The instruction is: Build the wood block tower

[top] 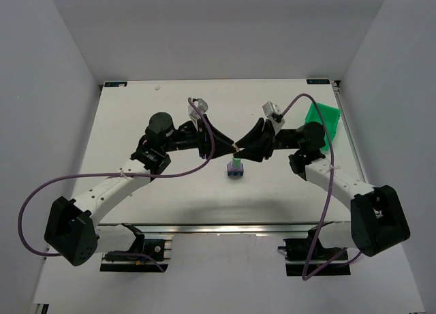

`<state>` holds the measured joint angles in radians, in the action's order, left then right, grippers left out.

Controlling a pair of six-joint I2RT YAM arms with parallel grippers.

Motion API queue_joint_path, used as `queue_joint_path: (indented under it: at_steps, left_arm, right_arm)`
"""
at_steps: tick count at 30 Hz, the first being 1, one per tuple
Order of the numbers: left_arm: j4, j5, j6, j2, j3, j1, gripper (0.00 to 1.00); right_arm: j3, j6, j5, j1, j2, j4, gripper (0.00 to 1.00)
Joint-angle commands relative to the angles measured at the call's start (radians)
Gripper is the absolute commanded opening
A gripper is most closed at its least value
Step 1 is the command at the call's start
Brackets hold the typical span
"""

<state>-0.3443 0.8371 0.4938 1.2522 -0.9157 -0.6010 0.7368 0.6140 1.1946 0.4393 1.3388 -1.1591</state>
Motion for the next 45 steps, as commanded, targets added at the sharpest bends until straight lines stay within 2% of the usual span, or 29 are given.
queue_joint_path:
  at_steps: [1, 3, 5, 11, 16, 19, 20, 21, 23, 24, 26, 27, 31, 33, 35, 45]
  left_arm:
    - [0.082, -0.035, 0.005, 0.010, 0.005, -0.026, 0.00]
    - [0.088, -0.044, -0.007, 0.000, 0.003, -0.026, 0.00]
    - [0.096, -0.076, -0.021, -0.016, -0.005, -0.025, 0.00]
    - [0.099, -0.095, -0.038, -0.023, -0.018, -0.025, 0.00]
    - [0.148, -0.128, -0.058, -0.030, -0.029, -0.025, 0.00]
    - [0.234, -0.209, -0.080, -0.051, -0.044, -0.022, 0.00]
    - [0.255, -0.243, -0.090, -0.057, -0.049, -0.023, 0.00]
    - [0.290, -0.254, -0.092, -0.065, -0.055, -0.022, 0.17]
    - [0.312, -0.266, -0.093, -0.079, -0.049, -0.020, 0.43]
    - [0.314, -0.265, -0.092, -0.088, -0.042, -0.019, 0.70]
    - [0.297, -0.265, -0.087, -0.138, 0.007, -0.013, 0.78]
    - [0.269, -0.265, -0.089, -0.161, 0.027, -0.016, 0.82]
    - [0.205, -0.277, -0.081, -0.263, 0.118, -0.019, 0.86]
    - [0.217, -0.297, -0.080, -0.283, 0.123, -0.019, 0.86]
    - [0.212, -0.308, -0.078, -0.283, 0.124, -0.019, 0.85]
    - [0.093, -0.332, -0.002, -0.255, 0.140, -0.019, 0.77]
  right_arm:
    - [0.052, -0.226, -0.087, 0.038, -0.089, 0.065, 0.38]
    - [0.055, -0.261, -0.093, 0.038, -0.105, 0.132, 0.38]
    - [0.061, -0.275, -0.096, 0.039, -0.113, 0.171, 0.44]
    - [0.101, -0.273, -0.096, 0.044, -0.112, 0.289, 0.37]
    - [0.138, -0.258, -0.118, 0.047, -0.113, 0.387, 0.37]
    - [0.160, -0.313, -0.147, 0.052, -0.128, 0.502, 0.37]
    - [0.174, -0.415, -0.162, 0.062, -0.138, 0.613, 0.35]
    - [0.179, -0.436, -0.191, 0.073, -0.144, 0.634, 0.34]
    - [0.170, -0.412, -0.205, 0.085, -0.154, 0.612, 0.30]
    - [0.161, -0.380, -0.219, 0.087, -0.156, 0.557, 0.29]
    - [0.162, -0.283, -0.313, 0.085, -0.148, 0.512, 0.27]
    - [0.177, -0.172, -0.340, 0.084, -0.138, 0.500, 0.27]
    - [0.216, 0.067, -0.388, 0.085, -0.073, 0.489, 0.27]
    - [0.199, 0.210, -0.375, 0.087, -0.049, 0.409, 0.27]
    - [0.165, 0.277, -0.382, 0.090, -0.036, 0.299, 0.27]
    - [0.130, 0.316, -0.519, 0.142, -0.069, 0.351, 0.31]
